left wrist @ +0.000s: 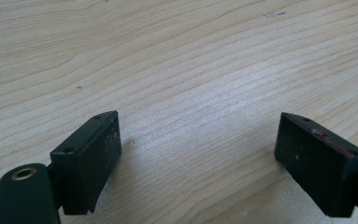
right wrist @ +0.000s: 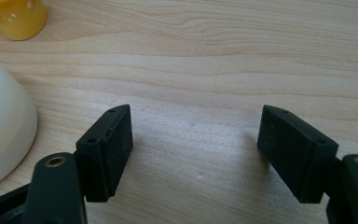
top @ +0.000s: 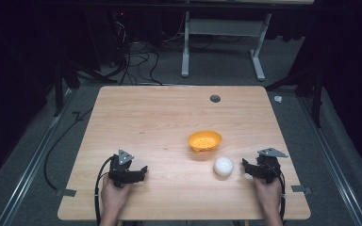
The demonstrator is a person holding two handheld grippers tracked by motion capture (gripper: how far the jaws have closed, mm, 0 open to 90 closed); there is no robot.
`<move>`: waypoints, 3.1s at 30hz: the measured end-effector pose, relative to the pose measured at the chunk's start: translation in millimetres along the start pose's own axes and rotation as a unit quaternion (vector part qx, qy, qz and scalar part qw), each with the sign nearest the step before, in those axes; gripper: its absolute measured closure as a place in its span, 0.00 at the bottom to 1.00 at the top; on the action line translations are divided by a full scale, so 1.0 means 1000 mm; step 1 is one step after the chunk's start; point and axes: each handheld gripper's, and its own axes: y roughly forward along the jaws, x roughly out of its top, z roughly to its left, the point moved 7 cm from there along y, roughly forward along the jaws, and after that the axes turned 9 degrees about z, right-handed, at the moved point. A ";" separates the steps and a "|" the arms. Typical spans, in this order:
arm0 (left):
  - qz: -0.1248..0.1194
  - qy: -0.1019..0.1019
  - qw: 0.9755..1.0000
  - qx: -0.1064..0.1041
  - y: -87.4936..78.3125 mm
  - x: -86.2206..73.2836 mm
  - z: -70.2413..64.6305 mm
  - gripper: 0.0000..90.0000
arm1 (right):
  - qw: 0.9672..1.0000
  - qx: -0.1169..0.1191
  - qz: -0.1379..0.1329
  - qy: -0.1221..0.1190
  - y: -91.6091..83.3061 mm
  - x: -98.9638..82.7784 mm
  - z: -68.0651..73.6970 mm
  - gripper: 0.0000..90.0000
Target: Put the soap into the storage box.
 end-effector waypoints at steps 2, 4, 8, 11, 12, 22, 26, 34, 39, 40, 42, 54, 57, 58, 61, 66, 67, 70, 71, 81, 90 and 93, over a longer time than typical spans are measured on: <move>0.000 0.000 1.000 0.000 0.000 0.000 0.000 0.17 | 1.000 0.000 0.000 -0.001 0.000 0.000 0.000 0.30; 0.000 0.000 1.000 0.000 0.000 0.000 0.000 0.17 | 1.000 0.000 0.000 -0.001 0.000 0.000 0.000 0.30; 0.000 0.000 1.000 0.000 0.000 0.000 0.000 0.17 | 1.000 0.002 0.000 -0.001 0.000 0.000 0.001 0.30; 0.000 -0.001 1.000 0.000 0.000 0.000 0.000 0.17 | 1.000 0.002 0.000 -0.001 0.000 0.000 0.001 0.30; 0.000 -0.001 1.000 0.001 0.000 0.000 0.000 0.17 | 1.000 0.002 -0.001 -0.002 0.000 0.000 0.001 0.30; 0.000 -0.005 1.000 0.003 0.000 0.000 0.000 0.17 | 1.000 0.003 0.000 -0.002 0.000 0.000 0.000 0.30; 0.000 -0.006 1.000 0.003 0.000 0.000 0.000 0.17 | 1.000 0.004 0.000 -0.002 0.000 0.000 0.001 0.30; 0.000 -0.007 1.000 0.003 0.000 0.000 0.000 0.17 | 1.000 0.006 0.000 -0.007 0.000 0.000 0.001 0.31; 0.000 -0.007 1.000 0.004 0.000 0.000 0.001 0.17 | 1.000 0.015 -0.001 -0.004 -0.002 0.000 0.002 0.32; 0.000 -0.007 1.000 0.004 0.000 0.000 0.001 0.17 | 1.000 0.017 -0.004 -0.004 -0.002 0.000 0.002 0.32; 0.000 -0.007 1.000 0.004 0.000 0.000 0.001 0.17 | 1.000 0.022 -0.010 -0.003 -0.004 0.000 0.004 0.32; 0.000 -0.008 1.000 0.004 0.000 0.000 0.001 0.17 | 0.998 0.051 -0.046 -0.006 -0.023 0.004 0.017 0.32; 0.000 -0.008 1.000 0.004 0.000 0.000 0.001 0.17 | 0.997 0.055 -0.050 -0.007 -0.028 0.004 0.019 0.32; 0.000 -0.008 1.000 0.004 0.000 0.000 0.001 0.17 | 0.997 0.057 -0.053 -0.010 -0.030 0.005 0.020 0.32; 0.000 -0.008 1.000 0.004 0.000 0.000 0.001 0.17 | 0.996 0.067 -0.061 -0.020 -0.037 0.005 0.026 0.32; 0.000 -0.008 1.000 0.004 0.000 0.000 0.001 0.17 | 0.994 0.080 -0.072 -0.030 -0.045 0.004 0.036 0.31; 0.000 -0.008 1.000 0.004 0.000 0.000 0.001 0.17 | 0.994 0.080 -0.072 -0.030 -0.045 0.004 0.036 0.31; 0.000 -0.007 1.000 0.004 0.000 0.000 0.001 0.17 | 0.992 0.088 -0.076 -0.038 -0.049 0.004 0.045 0.30; 0.000 -0.008 1.000 0.004 0.000 0.000 0.001 0.17 | 0.992 0.091 -0.076 -0.041 -0.050 0.004 0.048 0.30; 0.000 -0.008 1.000 0.004 0.000 0.000 0.001 0.17 | 0.989 0.110 -0.073 -0.065 -0.050 0.007 0.070 0.27; 0.000 -0.008 1.000 0.004 0.000 0.000 0.001 0.17 | 0.987 0.120 -0.064 -0.082 -0.040 0.011 0.085 0.22; 0.000 -0.008 1.000 0.004 0.000 0.000 0.001 0.17 | 0.987 0.121 -0.059 -0.088 -0.036 0.012 0.090 0.21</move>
